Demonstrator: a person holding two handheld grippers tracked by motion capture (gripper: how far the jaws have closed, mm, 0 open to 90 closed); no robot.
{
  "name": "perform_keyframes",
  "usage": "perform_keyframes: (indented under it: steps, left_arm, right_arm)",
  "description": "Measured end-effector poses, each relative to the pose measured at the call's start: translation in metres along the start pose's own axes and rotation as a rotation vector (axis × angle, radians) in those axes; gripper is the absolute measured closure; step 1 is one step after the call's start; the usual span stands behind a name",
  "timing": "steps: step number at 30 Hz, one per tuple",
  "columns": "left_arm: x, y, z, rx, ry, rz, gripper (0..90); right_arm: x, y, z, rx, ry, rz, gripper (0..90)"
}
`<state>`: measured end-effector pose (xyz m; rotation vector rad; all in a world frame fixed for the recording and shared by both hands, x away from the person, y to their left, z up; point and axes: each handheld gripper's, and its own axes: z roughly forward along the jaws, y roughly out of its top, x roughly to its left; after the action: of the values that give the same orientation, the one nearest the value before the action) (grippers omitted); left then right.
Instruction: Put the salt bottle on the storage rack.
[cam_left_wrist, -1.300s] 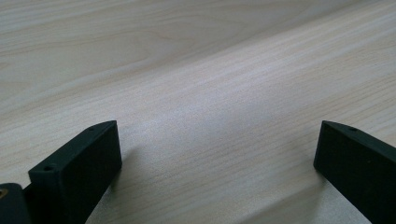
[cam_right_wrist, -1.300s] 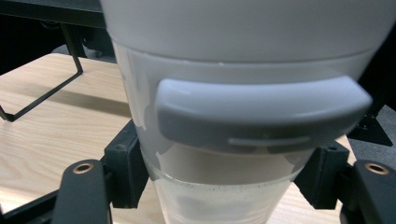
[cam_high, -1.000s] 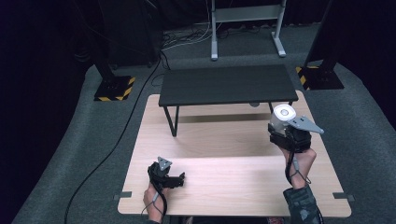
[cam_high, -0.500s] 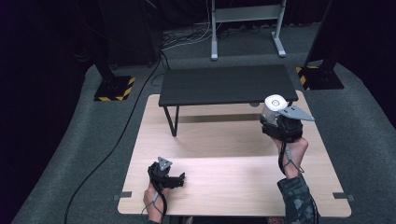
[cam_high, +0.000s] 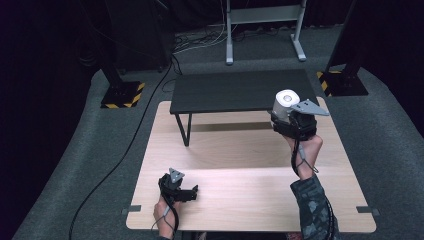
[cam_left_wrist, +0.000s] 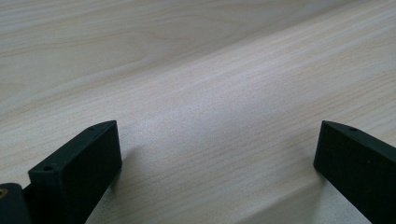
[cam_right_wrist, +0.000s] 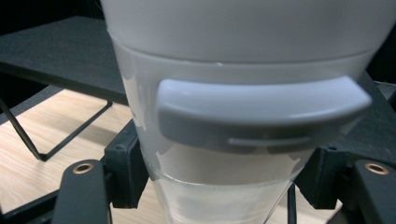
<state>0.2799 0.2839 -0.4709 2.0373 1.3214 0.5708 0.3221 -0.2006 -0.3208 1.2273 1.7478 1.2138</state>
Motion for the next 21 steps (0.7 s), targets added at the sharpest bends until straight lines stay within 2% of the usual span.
perform_keyframes:
  steps: [21]
  left_arm:
    - [0.0,0.0,0.0,0.0,-0.003,0.002,0.3]
  right_arm:
    - [0.011,0.029,0.024,-0.008,0.03,-0.005,29.3]
